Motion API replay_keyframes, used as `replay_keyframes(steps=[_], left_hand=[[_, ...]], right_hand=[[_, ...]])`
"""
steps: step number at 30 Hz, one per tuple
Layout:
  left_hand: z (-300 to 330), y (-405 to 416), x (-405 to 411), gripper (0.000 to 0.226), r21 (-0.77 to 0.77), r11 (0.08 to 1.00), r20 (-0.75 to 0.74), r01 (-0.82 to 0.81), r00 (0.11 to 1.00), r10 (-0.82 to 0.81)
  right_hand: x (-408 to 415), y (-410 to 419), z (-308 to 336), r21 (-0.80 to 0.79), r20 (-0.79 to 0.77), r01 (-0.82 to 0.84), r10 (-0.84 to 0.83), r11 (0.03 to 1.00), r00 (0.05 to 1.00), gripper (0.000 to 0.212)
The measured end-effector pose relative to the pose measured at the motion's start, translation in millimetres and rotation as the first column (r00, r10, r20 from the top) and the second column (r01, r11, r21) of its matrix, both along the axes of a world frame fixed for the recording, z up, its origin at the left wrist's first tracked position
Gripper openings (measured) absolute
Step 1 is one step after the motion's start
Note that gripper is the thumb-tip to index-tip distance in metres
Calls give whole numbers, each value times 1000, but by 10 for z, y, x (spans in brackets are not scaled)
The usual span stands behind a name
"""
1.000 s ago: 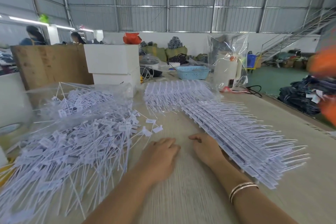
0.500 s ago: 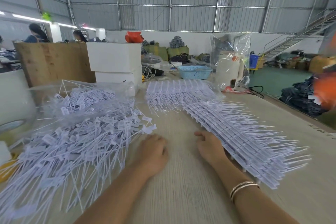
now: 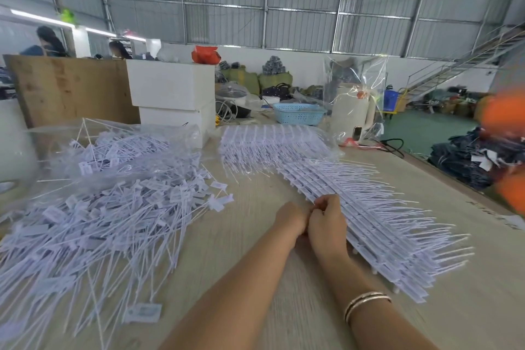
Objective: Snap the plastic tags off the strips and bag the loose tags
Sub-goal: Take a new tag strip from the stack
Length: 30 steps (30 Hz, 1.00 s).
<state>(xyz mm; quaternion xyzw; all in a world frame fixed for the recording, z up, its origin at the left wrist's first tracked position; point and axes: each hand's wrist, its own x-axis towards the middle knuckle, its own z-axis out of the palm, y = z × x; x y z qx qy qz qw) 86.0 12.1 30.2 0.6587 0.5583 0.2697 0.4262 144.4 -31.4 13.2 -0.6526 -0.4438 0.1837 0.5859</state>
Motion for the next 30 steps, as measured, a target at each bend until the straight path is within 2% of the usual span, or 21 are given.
replay_keyframes(steps=[4,6,8,11,13,16,18,20,22,25,28,30], left_hand=[[11,257,105,37,34,996,-132,-80,988,84],[27,329,160,35,49,997,-154,-66,985,73],[51,360,198,30,44,999,-162,-25,986,32],[75,404,223,32,9,1000,-137,-1,991,2],[66,419,198,34,-54,999,-100,-1,995,-4],[50,372,101,31,-181,983,134,-24,990,48],[35,297,4,25,-208,978,246,-25,966,78],[59,213,-97,17,-238,971,303,4,950,70],[92,134,-203,24,-247,969,301,7,951,70],[85,81,-355,23,-191,981,233,-23,970,68],[17,54,-513,25,-103,988,207,-115,969,134],[-13,58,-611,25,-28,985,201,-173,964,175]], right_hand=[[14,2,3,-8,-18,-23,23,1000,1000,23],[19,-11,17,-4,38,-43,43,999,998,26],[29,-18,16,8,179,-45,43,999,983,28],[64,-16,29,-44,452,56,-30,997,892,31],[71,-9,48,-158,527,93,4,983,850,33],[37,1,82,-288,592,60,128,956,796,34],[47,8,101,-335,604,59,166,940,779,36],[103,10,113,-396,665,112,201,911,719,41],[163,-5,139,-446,724,149,258,882,640,41],[194,-19,183,-488,817,155,387,859,426,49],[176,-43,210,-469,838,134,393,873,379,55],[142,-53,189,-402,881,81,362,912,304,55]])
